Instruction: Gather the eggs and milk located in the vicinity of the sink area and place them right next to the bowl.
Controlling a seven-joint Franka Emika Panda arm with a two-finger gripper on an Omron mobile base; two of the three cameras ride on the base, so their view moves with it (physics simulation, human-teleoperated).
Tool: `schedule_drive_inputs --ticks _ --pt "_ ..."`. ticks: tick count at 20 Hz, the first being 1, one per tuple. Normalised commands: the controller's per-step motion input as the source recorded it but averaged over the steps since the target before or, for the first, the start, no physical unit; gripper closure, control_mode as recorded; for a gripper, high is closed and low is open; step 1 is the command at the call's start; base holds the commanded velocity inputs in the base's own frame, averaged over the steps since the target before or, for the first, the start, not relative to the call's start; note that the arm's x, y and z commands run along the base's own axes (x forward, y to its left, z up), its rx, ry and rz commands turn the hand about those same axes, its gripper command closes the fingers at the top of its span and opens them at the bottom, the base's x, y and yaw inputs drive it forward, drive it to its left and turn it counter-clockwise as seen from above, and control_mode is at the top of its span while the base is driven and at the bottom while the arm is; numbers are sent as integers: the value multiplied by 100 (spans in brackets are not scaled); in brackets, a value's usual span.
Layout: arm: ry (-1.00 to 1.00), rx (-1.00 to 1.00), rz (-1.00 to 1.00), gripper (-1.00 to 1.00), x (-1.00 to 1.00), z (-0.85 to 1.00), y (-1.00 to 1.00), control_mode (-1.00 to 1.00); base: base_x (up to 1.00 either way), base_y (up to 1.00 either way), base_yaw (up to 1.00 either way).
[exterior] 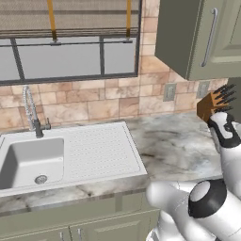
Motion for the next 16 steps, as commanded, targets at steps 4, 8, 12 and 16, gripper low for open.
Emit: schedule_drive_inputs --ticks 4,8,12,16 --pt "-1 -2 7 100 -30 57 22 -100 0 0 0" --pt "0 -3 9 100 -42 24 16 -100 0 0 0" --pt "0 -2 11 100 -38 0 12 -100 0 0 0" --pt "0 0 21 100 -18 0 7 -100 0 0 0"
